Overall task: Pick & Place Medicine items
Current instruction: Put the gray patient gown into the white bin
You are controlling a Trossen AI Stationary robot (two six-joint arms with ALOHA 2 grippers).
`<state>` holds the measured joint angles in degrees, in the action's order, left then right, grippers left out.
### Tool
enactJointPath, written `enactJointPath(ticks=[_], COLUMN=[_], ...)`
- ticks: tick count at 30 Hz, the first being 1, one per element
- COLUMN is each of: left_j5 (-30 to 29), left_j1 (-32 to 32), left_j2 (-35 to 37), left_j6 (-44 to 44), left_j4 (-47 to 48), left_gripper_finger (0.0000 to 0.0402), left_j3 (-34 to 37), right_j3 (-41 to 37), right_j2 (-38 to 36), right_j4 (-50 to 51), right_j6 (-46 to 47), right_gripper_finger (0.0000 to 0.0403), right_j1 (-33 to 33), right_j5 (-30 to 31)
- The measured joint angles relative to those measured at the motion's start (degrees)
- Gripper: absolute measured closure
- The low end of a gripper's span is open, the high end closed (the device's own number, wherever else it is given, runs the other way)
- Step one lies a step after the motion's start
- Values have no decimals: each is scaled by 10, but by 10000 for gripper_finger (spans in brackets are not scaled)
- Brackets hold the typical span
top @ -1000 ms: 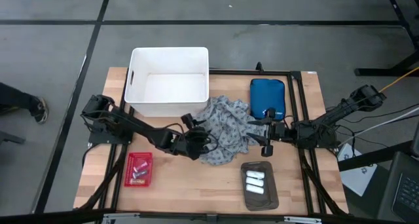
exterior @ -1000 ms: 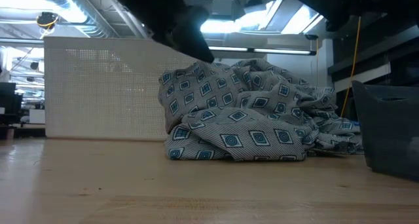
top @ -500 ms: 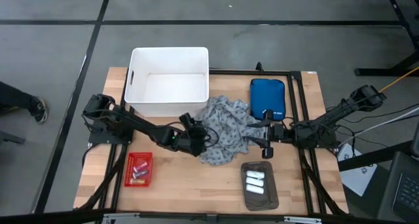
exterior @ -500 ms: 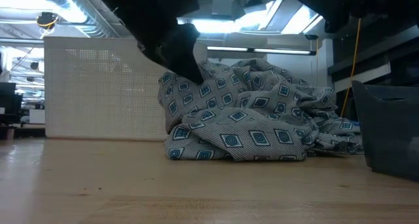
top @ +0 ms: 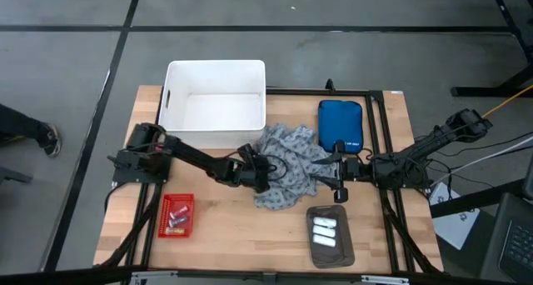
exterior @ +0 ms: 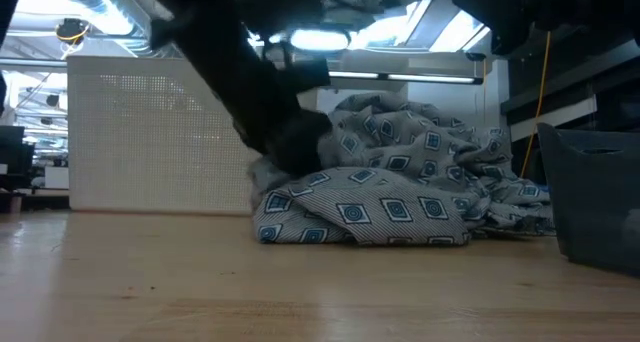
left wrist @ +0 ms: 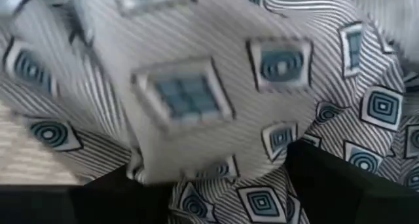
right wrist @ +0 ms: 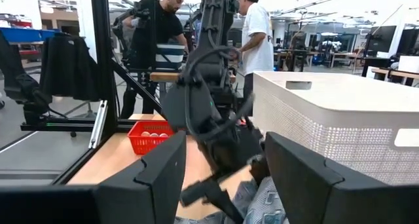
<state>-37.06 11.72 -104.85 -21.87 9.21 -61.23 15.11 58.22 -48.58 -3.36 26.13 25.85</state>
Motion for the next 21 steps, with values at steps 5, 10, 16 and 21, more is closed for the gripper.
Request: enactJointPath(ticks=[5,10,16,21], left_j5=[49,97,103,103], left_j1=[-19,-23,-19,-4], left_j2=[-29,-29,-28,-25], left_j6=[14,33,59,113], left_j4=[-35,-45,-54,-83], left_gripper_finger=[142,239,386,395], left_j3=[0,0,-14,-40], right_j3=[0,0,0,0], right_j2=[0,0,0,0], right_j4=[0,0,2,3], right_j6=[0,-1,-1,-1], right_gripper_finger=[193,193,193,193], right_j1=[-1,-10,-20,-21], right_j5=[0,0,0,-1])
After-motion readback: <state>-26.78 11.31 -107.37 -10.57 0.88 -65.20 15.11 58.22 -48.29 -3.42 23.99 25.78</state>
